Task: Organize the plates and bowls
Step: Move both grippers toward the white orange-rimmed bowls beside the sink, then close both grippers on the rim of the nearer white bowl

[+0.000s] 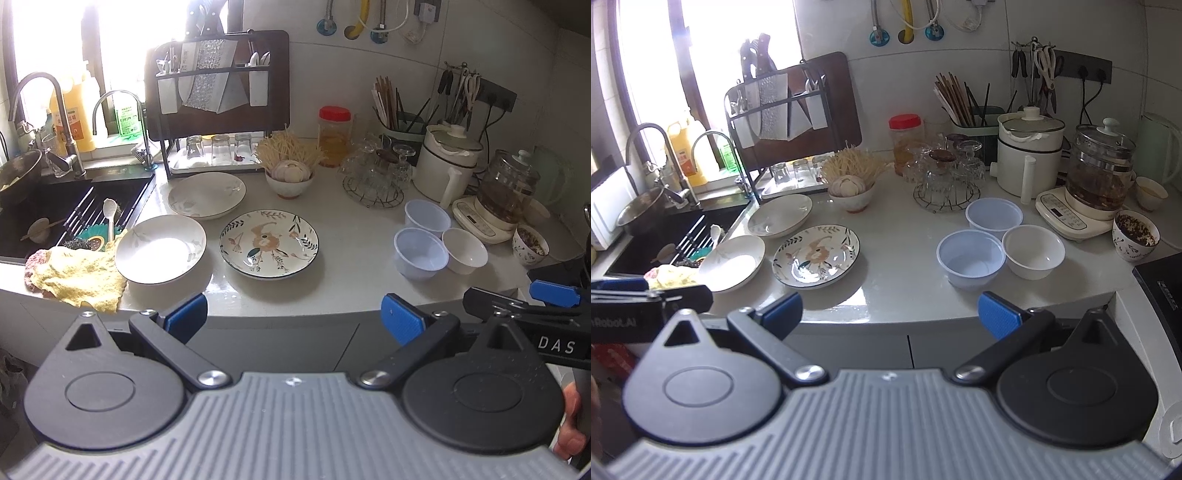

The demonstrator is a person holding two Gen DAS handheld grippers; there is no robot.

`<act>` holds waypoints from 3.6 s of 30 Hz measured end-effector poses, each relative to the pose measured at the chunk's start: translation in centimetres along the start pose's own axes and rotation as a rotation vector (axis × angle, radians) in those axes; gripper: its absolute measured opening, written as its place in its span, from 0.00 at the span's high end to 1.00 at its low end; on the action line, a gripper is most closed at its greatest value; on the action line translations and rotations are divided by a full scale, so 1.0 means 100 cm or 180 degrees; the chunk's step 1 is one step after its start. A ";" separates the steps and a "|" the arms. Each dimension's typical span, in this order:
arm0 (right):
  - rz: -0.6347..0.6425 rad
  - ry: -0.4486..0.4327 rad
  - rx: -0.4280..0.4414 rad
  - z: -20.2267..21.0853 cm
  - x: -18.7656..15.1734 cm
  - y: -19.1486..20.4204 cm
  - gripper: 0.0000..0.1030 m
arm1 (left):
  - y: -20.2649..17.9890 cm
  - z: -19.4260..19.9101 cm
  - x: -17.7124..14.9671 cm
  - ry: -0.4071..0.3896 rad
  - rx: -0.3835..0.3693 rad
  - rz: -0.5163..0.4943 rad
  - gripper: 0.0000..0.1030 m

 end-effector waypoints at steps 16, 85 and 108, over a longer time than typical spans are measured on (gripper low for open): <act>-0.0180 0.0103 0.0036 -0.004 -0.005 -0.011 0.00 | -0.002 -0.020 0.007 0.0121 -0.0153 0.0073 0.01; -0.1013 0.0621 -0.0218 -0.257 0.025 0.195 0.08 | 0.315 -0.282 0.096 0.0641 -0.0636 -0.0019 0.01; -0.1074 0.1163 -0.0129 -0.353 -0.031 0.255 0.61 | 0.375 -0.381 0.049 0.1144 -0.0807 -0.0032 0.33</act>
Point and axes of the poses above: each gripper's, at about its wrist camera, not at the fingertips, and z roughly against the way its jaws point, y to its left, x to its top, the point moved 4 cm from there along -z, roughly the way its jaws point, and after that the axes turned 5 degrees about -z, right-handed, at the moved point
